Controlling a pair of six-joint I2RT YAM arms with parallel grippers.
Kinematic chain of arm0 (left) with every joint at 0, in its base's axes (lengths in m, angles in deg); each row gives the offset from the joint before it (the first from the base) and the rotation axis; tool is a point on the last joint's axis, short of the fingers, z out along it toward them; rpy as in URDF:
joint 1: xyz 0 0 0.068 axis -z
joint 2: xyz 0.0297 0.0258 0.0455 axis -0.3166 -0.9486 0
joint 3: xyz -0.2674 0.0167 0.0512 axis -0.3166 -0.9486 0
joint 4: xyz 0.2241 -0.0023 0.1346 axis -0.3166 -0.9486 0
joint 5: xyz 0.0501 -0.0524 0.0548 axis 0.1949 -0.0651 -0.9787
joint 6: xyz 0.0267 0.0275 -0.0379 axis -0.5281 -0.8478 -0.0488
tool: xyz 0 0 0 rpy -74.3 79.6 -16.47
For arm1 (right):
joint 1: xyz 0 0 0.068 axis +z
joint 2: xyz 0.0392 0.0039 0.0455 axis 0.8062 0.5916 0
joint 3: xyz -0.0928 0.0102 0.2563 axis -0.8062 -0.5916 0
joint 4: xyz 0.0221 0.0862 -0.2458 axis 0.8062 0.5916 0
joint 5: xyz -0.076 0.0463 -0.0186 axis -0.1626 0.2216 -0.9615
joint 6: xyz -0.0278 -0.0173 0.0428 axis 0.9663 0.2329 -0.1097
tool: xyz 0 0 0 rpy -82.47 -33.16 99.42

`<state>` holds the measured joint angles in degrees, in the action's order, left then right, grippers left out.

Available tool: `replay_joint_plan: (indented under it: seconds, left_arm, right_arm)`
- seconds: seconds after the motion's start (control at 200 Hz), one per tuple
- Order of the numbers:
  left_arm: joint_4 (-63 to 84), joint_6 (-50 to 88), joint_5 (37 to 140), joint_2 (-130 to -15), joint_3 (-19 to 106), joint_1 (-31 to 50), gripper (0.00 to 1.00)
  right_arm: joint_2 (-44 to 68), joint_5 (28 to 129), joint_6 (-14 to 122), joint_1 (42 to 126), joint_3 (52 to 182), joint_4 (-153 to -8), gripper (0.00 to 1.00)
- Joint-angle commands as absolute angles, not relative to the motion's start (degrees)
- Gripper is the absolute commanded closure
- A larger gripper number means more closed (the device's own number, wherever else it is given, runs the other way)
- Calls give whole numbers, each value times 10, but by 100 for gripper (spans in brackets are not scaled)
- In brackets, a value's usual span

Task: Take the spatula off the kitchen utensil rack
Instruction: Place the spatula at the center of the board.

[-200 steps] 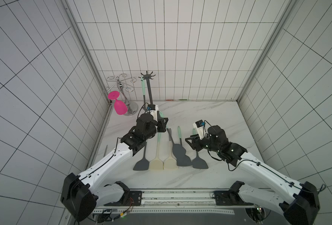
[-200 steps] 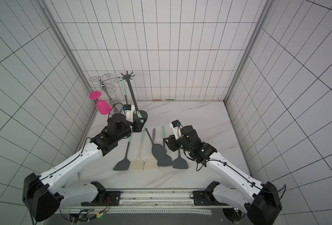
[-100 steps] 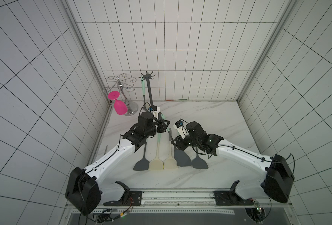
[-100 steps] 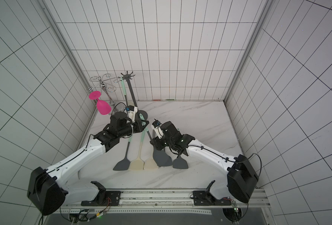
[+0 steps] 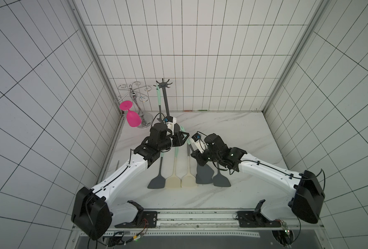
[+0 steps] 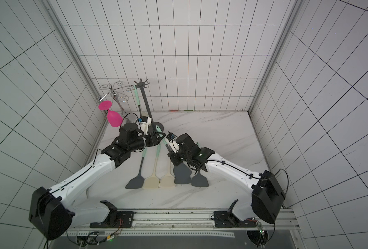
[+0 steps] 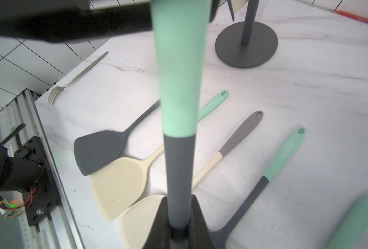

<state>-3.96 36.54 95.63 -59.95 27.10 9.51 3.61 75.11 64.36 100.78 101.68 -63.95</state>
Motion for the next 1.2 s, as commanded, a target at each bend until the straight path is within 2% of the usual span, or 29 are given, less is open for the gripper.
replay_joint_plan:
  seconds: [0.0, 0.155, 0.345, 0.545, 0.959, 1.194]
  left_arm:
    - [-63, 326, 907, -564, 260, 81, 53]
    - [-59, 310, 873, -529, 226, 51, 48]
    - [-46, 309, 916, -545, 207, 29, 47]
    - [-25, 331, 972, -589, 205, 27, 47]
    - [-18, 345, 1006, -608, 207, 20, 47]
    - [-19, 345, 1006, -612, 208, 17, 47]
  right_arm:
    - [-18, 705, 654, 965, 1005, -589, 100]
    - [-42, 646, 654, 859, 983, -521, 100]
    - [4, 564, 643, 762, 974, -416, 100]
    - [42, 618, 591, 675, 945, -409, 100]
    - [144, 686, 559, 661, 938, -418, 100]
    - [164, 676, 567, 661, 947, -404, 100]
